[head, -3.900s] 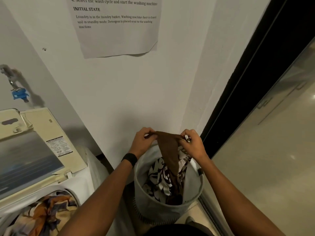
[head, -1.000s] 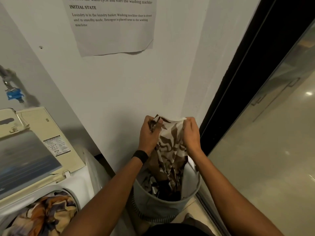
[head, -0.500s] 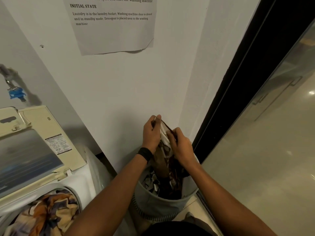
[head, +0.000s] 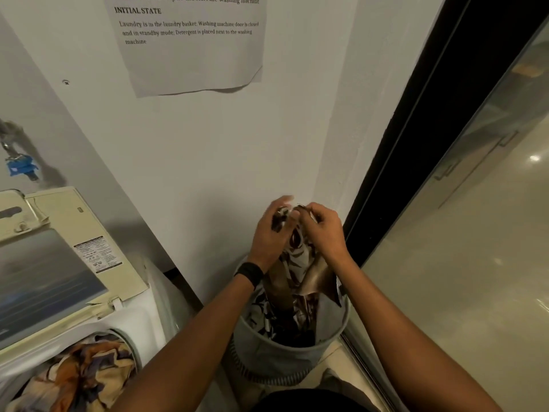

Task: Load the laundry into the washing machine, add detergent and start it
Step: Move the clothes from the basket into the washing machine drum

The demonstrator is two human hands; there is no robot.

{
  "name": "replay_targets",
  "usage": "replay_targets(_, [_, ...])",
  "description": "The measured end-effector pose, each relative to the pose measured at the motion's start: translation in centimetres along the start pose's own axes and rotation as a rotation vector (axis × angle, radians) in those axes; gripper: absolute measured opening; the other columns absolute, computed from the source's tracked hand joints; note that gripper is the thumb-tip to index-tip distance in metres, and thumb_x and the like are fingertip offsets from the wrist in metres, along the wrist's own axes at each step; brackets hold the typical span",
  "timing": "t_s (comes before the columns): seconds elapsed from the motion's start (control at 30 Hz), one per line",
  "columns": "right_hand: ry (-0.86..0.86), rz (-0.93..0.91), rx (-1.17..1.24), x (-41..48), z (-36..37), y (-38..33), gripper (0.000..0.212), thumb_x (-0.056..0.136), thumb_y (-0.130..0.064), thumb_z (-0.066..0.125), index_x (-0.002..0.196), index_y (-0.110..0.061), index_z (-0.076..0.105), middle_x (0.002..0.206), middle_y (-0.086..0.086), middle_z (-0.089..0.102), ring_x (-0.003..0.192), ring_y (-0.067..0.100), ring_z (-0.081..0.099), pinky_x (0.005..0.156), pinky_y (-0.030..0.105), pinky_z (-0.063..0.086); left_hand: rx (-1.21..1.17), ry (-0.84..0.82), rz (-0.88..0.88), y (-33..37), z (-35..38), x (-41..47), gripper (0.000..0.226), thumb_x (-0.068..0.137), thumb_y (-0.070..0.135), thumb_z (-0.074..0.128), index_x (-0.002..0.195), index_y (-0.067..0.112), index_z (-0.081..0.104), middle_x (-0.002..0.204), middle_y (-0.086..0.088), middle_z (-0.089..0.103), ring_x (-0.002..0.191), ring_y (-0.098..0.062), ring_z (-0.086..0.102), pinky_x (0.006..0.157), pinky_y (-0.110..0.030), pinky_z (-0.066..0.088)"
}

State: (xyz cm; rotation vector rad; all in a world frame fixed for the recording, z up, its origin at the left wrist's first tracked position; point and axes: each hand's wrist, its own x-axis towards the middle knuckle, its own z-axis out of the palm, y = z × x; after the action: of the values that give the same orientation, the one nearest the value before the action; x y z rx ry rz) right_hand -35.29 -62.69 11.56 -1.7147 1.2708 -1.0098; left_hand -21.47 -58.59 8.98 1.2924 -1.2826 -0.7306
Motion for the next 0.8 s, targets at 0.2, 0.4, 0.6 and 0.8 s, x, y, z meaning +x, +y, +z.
replay_targets(0.2, [0.015,0.015,-0.155,-1.5,0.8,1.0,0.035,0.095,-0.048,0.065,0.073,-0.022,0.054,0.061,-0.010,0.057,0.056,0.005,0.051,0.055,0.026,0.040,-0.058,0.273,-0.165,-0.6,-0.9,0.5,0.054,0.099,0.051,0.060,0.073,0.003,0.053,0.059,-0.009,0.049,0.059,-0.022,0.051,0.061,-0.057,0.058])
replay_targets(0.4, [-0.123,0.002,-0.475,-5.0,1.0,5.5,0.014,0.106,-0.032,0.046,0.104,-0.026,0.058,0.092,-0.007,0.068,0.083,0.015,0.063,0.068,0.035,0.047,-0.222,0.492,-0.279,0.0,-2.6,1.8,0.048,0.105,0.043,0.053,0.066,0.017,0.046,0.063,-0.004,0.043,0.062,-0.020,0.043,0.066,-0.035,0.046])
replay_targets(0.6, [-0.008,0.016,-0.063,-3.3,-1.1,2.8,0.009,0.097,-0.016,0.063,0.091,-0.021,0.066,0.077,-0.010,0.067,0.075,0.004,0.064,0.067,0.021,0.049,-0.111,0.434,-0.191,-0.6,-2.4,1.3,0.026,0.109,0.030,0.049,0.088,0.015,0.048,0.073,0.003,0.054,0.063,-0.006,0.051,0.067,-0.030,0.046])
replay_targets(0.8, [-0.163,-0.055,-0.037,-0.1,0.0,-1.7,0.013,0.096,-0.023,0.064,0.093,-0.022,0.077,0.083,-0.007,0.075,0.079,0.010,0.070,0.078,0.036,0.059,-0.124,0.163,-0.113,0.2,0.6,0.7,0.024,0.109,0.032,0.048,0.115,0.014,0.063,0.100,-0.004,0.071,0.088,-0.011,0.068,0.077,-0.025,0.056])
